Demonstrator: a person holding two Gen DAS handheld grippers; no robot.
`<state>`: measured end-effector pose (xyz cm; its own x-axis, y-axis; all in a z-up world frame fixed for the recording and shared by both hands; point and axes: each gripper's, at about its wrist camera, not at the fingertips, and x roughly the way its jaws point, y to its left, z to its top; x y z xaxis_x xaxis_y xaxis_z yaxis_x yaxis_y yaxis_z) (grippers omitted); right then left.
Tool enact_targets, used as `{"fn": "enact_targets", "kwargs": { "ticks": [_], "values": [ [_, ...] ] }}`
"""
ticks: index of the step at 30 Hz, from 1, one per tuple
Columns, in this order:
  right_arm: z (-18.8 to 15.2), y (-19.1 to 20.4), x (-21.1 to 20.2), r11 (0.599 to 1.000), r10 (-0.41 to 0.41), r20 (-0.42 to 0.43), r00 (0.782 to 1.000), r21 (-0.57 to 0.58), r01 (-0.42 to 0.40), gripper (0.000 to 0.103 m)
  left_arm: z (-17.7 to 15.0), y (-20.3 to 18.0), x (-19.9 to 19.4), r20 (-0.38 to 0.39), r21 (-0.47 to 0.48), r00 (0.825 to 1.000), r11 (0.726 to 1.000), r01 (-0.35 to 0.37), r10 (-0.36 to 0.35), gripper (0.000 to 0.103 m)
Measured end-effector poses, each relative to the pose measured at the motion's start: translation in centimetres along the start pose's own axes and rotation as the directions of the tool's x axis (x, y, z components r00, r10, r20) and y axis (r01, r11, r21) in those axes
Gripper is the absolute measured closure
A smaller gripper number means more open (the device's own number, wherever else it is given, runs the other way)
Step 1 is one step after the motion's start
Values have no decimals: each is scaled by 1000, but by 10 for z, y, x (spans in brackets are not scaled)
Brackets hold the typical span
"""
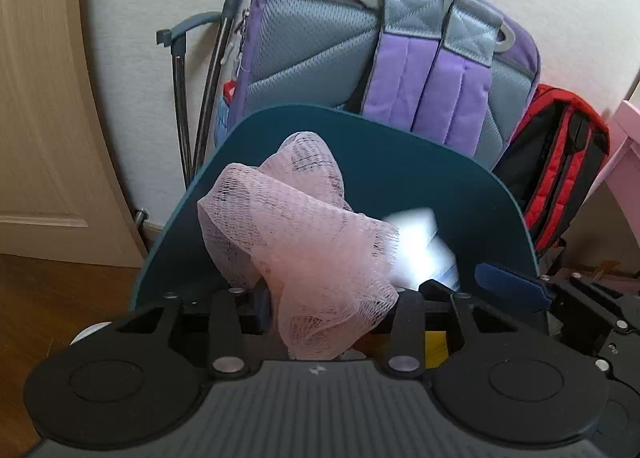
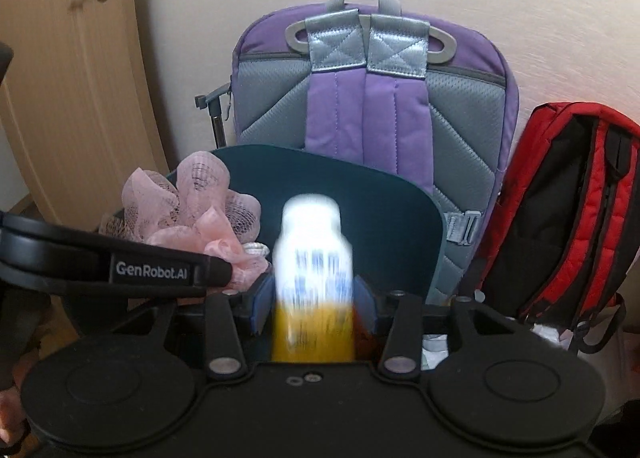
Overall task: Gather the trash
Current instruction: 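Open both tools to release the mesh and bottle into the bin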
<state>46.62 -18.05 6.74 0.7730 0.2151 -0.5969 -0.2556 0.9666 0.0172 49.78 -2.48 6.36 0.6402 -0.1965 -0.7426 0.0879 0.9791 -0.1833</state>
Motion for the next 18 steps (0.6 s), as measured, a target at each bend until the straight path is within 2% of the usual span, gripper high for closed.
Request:
{"fn": "enact_targets", "kwargs": {
  "ticks": [5,12,18],
  "values": [
    [-1,3,1,999,-37,-4,999,-40,37,59,-2,0,5,4,-8,1000,1000,-8,8,46],
    [-2,-5,-11,999,-35,8,999,-3,35,57,-5,-8,-13,26,0,1000,1000,0,0,36],
    [-4,-12,-37,999,-23,23,999,25,23,57,-13,-18,-46,57,11,998,1000,11,-12,35]
  ]
}}
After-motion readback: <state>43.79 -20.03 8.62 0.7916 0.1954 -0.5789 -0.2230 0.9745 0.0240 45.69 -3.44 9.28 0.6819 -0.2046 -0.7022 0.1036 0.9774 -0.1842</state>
